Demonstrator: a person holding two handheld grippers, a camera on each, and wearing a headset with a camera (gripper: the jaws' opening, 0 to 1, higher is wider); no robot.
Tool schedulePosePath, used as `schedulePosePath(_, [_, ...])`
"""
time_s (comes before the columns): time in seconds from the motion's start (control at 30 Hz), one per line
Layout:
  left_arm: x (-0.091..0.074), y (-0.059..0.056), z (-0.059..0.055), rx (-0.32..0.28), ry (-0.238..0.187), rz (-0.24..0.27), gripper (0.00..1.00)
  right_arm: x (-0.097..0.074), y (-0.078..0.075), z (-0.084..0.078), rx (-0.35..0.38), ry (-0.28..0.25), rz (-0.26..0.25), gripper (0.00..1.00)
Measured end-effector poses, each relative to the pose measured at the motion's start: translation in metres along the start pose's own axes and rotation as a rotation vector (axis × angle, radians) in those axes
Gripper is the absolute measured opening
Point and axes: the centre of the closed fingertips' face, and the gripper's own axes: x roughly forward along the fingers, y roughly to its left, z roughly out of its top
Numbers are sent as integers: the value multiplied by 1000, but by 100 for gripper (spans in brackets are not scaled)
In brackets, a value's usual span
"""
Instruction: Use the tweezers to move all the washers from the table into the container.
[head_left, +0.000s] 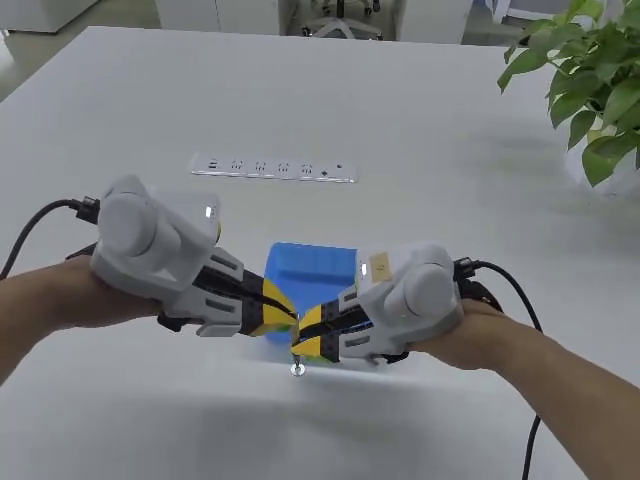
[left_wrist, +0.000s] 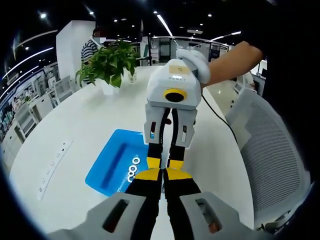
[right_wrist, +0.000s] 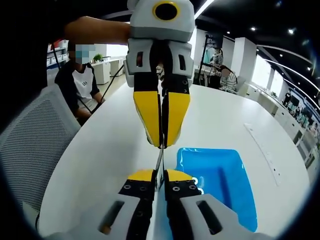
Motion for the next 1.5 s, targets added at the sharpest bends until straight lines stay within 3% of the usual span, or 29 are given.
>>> schedulePosePath(0.3, [-2, 2, 4, -15, -32, 20, 17, -1, 0, -1, 3, 3, 0, 8])
schedulePosePath(0.6, [-7, 4, 1, -59, -64, 50, 37, -3, -1, 1, 7, 4, -5, 8])
schedulePosePath(0.93, [-9, -3, -13, -133, -76, 77, 57, -16, -4, 17, -2, -14, -15, 8])
schedulePosePath(1.5, [-24, -4, -15, -185, -133, 146, 72, -47, -17, 47, -3, -47, -24, 8])
